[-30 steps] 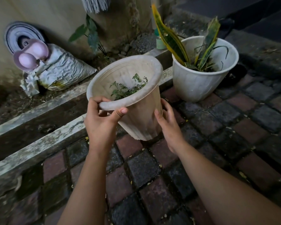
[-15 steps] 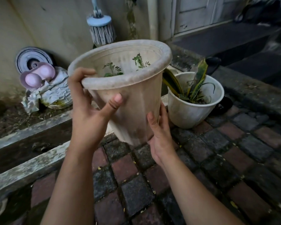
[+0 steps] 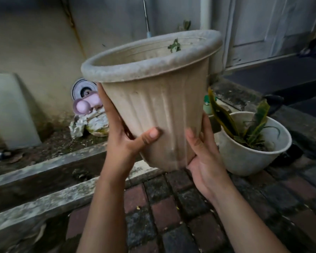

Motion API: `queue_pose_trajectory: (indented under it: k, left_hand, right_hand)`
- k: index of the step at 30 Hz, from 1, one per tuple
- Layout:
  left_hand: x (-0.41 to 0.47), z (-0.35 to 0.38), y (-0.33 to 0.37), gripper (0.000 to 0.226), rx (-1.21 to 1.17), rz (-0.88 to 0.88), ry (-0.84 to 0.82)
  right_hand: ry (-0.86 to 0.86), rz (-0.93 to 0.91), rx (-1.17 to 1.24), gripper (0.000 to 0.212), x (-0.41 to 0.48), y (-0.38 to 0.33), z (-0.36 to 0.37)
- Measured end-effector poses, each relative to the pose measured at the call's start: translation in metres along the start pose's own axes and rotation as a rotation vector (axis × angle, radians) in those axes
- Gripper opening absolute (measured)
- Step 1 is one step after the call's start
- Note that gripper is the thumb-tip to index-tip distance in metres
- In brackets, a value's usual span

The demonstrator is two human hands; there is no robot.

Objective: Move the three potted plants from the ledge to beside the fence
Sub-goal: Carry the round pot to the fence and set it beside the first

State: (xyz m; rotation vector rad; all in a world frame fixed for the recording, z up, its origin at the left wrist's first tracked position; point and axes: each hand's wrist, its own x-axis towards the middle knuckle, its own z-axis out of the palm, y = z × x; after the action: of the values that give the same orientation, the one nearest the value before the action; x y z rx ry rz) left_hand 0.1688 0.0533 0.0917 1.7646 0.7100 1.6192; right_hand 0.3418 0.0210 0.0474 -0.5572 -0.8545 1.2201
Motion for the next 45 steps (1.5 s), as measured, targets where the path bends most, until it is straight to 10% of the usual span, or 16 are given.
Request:
queue_pose_trajectory:
  k: [4,8,22,34,45]
  left_hand:
    - [0.003,-0.010,-0.001,0.155,-0.010,-0.070,-0.002]
    - [0.050,-0.032,0.039,0.108,-0.079,-0.101,0.181]
    - [0.272,-0.167,0.391,0.125,0.109,-0.289,0.175]
    - [0.392,-0.333,0.684,0.128,0.036,-0.078,0.472]
    - [0.353,-0.403,0.807,0.123,0.327,0.165,0.660]
  right_hand:
    - [-0.036,0.008,-0.050,0.092,0.014,-0.009,0.011]
    - [-0.109,0.094,-0.004,0.093,0.052,-0.043,0.060]
    - [-0.234,0.250,-0.078,0.092,0.136,-0.320,0.408]
    - [-0.404,0.104,-0.200,0.084,0.159,-0.485,0.742]
    - [-0.626,0.079,-0.023,0.092,0.096,-0.485,0.865]
